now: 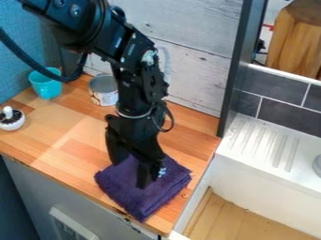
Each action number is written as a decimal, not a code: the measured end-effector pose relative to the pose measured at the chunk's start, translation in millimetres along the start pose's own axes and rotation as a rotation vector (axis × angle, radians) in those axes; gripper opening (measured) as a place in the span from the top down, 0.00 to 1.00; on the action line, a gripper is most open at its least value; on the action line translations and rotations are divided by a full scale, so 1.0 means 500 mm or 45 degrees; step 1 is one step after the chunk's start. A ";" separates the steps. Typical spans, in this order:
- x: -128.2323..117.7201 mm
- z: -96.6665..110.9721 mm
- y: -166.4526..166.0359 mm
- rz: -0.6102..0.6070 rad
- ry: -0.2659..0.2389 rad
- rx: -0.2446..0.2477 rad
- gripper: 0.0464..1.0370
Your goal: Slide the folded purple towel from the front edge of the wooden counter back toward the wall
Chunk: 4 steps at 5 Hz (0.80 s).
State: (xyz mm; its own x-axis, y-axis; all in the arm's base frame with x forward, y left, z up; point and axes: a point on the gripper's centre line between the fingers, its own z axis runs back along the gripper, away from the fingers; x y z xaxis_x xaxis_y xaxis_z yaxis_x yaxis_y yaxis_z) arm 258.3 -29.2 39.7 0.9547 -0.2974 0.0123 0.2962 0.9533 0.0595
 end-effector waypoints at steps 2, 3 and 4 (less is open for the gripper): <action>0.016 -0.046 -0.010 -0.028 0.062 -0.077 0.04; 0.025 -0.060 -0.014 -0.027 0.080 -0.090 0.04; 0.038 -0.071 -0.007 0.016 0.095 -0.076 0.04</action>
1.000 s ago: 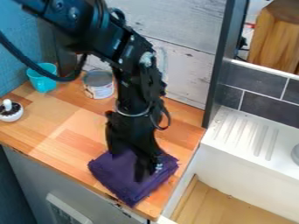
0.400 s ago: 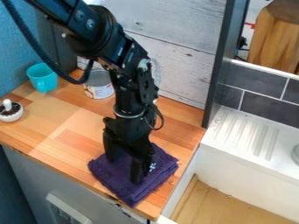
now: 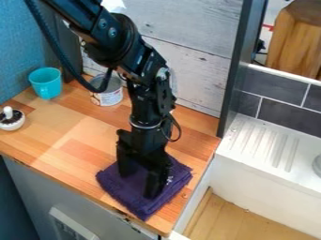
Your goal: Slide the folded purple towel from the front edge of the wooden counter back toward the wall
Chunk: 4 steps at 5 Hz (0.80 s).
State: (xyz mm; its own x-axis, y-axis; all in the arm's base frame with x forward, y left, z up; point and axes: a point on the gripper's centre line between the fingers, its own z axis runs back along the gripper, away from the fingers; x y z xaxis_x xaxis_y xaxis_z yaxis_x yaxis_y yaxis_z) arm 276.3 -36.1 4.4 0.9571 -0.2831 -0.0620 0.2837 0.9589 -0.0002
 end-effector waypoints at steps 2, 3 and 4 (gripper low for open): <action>0.028 0.001 0.067 0.282 -0.083 0.071 0.04; 0.074 0.009 0.090 0.365 -0.114 0.121 0.04; 0.109 0.014 0.101 0.382 -0.134 0.135 0.04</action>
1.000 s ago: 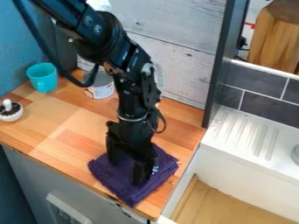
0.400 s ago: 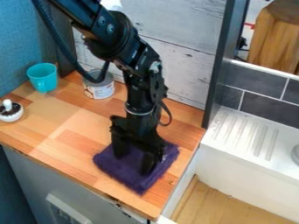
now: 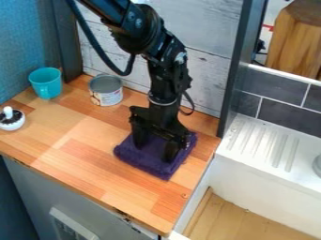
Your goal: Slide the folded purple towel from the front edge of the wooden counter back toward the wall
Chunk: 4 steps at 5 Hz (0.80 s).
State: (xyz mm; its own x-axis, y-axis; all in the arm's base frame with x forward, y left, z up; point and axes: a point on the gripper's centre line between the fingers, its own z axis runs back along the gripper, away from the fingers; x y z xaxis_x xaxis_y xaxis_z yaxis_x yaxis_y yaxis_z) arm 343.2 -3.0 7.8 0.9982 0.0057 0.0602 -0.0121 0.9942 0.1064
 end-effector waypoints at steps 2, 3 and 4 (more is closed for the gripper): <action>0.058 -0.002 0.003 0.019 0.024 0.012 0.04; 0.066 -0.001 0.030 0.033 0.029 0.002 0.04; 0.064 -0.002 0.054 0.041 0.031 -0.003 0.04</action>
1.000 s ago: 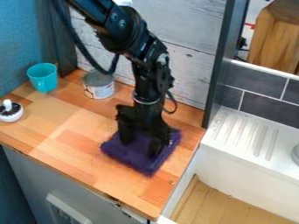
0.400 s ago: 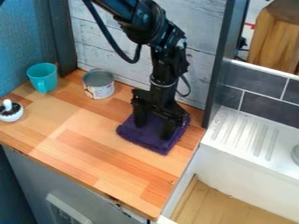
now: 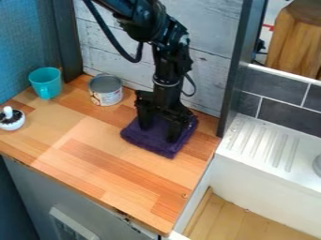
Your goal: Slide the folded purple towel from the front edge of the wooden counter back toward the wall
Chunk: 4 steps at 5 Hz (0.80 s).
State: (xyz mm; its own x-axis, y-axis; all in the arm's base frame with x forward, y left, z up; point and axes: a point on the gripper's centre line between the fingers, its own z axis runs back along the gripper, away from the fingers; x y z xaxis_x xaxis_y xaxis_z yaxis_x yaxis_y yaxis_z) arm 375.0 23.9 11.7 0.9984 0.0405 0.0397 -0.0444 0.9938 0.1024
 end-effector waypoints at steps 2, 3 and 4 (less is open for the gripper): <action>-0.027 0.075 0.063 0.007 -0.103 -0.056 0.04; -0.057 0.083 0.053 0.009 -0.162 -0.101 0.04; -0.071 0.104 0.094 0.012 -0.182 -0.076 0.04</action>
State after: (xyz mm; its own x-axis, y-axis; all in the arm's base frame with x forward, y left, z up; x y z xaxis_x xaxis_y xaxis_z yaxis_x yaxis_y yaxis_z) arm 335.7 63.7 66.7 0.9825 0.0388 0.1821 -0.0473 0.9980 0.0426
